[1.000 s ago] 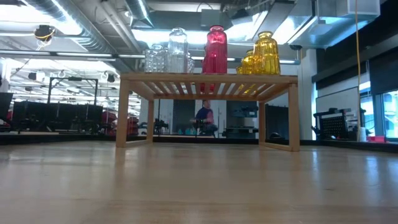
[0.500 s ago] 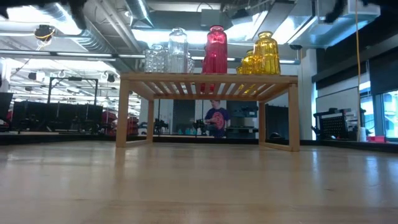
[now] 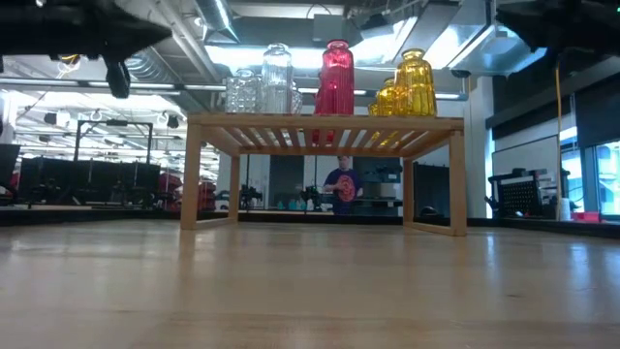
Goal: Sort vases onto shelf
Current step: Return to Home Position
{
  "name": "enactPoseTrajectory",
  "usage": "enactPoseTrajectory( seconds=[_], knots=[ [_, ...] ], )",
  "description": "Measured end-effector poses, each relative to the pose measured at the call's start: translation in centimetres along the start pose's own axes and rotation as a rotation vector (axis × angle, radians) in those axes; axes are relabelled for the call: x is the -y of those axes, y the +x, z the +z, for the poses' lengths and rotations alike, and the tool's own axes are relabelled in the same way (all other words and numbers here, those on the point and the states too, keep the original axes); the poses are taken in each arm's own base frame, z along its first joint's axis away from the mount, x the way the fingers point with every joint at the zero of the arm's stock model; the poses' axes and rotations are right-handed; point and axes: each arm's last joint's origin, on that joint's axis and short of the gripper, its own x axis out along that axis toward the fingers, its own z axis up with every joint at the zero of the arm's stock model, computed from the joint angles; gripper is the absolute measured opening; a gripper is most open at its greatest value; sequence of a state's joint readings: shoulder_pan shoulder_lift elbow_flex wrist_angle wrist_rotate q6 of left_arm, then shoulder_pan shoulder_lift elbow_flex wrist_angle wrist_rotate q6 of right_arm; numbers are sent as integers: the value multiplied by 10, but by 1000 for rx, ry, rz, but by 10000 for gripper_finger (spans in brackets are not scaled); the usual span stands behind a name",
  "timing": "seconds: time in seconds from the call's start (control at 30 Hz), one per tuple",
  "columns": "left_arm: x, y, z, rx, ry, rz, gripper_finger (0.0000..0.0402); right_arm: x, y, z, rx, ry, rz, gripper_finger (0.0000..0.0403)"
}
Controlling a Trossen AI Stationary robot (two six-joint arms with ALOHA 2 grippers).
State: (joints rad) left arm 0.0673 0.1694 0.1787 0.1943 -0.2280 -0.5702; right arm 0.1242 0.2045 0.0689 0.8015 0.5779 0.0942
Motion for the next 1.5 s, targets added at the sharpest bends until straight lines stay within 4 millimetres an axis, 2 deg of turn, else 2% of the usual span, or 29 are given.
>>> enactPoseTrajectory(
  seconds=[0.17,0.27,0.47,0.73,0.87,1.03,1.17,1.3,1.5],
  knots=[
    [-6,-1,-11,5,-23,25,0,5,-9,13,62,-29,-10,0],
    [-10,-1,-19,-5,-32,39,0,7,-12,14,44,-41,2,0],
    [-16,-3,-29,71,-53,79,0,9,-13,-2,-92,-65,-26,0],
    [-20,-5,-41,58,-75,130,0,6,-14,-12,-216,22,129,0],
    [-20,-6,-41,57,-71,141,0,10,-20,-32,-422,22,103,0],
    [-27,-7,-54,-73,12,204,0,19,-34,-55,-704,-90,100,0],
    [-33,-9,-62,-171,64,242,0,19,-38,-57,-816,-101,171,0],
    [-31,-9,-64,-228,115,180,0,19,-38,-57,-824,-102,176,1],
    [-31,-9,-64,-253,351,146,0,20,-37,-57,-796,-201,159,1]
  ],
)
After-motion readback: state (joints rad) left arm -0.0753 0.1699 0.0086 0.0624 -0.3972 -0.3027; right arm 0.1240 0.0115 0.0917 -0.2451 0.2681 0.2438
